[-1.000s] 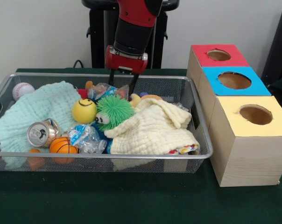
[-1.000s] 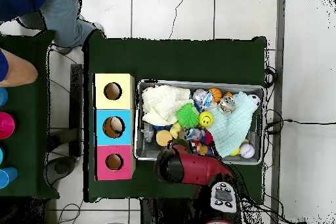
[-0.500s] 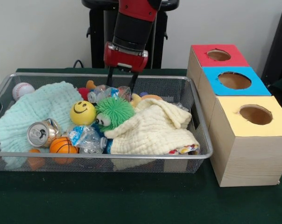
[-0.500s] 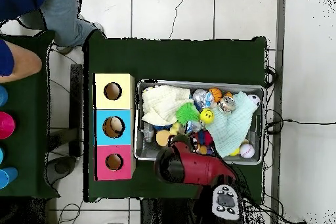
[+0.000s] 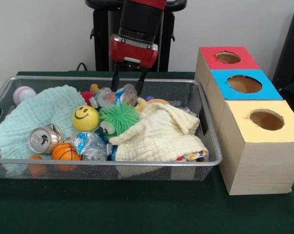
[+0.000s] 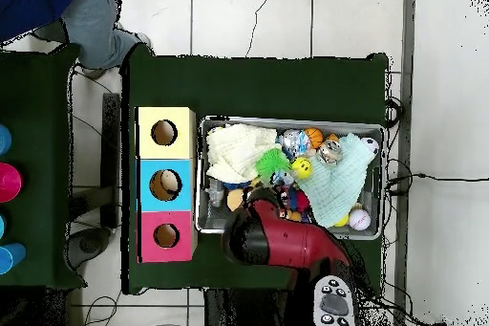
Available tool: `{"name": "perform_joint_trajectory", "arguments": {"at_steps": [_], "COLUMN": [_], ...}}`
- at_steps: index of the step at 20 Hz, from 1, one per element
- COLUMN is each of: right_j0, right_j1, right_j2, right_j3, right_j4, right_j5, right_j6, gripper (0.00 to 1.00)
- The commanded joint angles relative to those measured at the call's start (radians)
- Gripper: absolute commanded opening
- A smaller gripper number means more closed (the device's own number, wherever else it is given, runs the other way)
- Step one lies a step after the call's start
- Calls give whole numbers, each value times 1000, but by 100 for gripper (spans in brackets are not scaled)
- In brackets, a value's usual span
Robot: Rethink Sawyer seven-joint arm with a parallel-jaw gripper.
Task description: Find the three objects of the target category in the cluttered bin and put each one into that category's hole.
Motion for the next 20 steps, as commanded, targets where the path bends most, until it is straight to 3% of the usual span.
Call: {"name": "perform_joint_trajectory", "arguments": {"at_steps": [1,4,8,13,16,17,20], "right_j0": [-53,-133,-161,-152,-151,-143,-133], "right_j1": [-8,16,16,11,23,25,20], "right_j2": [147,247,273,267,260,251,241], "right_j3": [10,78,143,128,103,94,103], "right_j4": [38,101,205,202,149,141,104], "right_j5": [62,120,249,194,132,132,-15], "right_j6": [177,225,260,213,164,154,179], "gripper": [100,100,100,100,100,0,0]}}
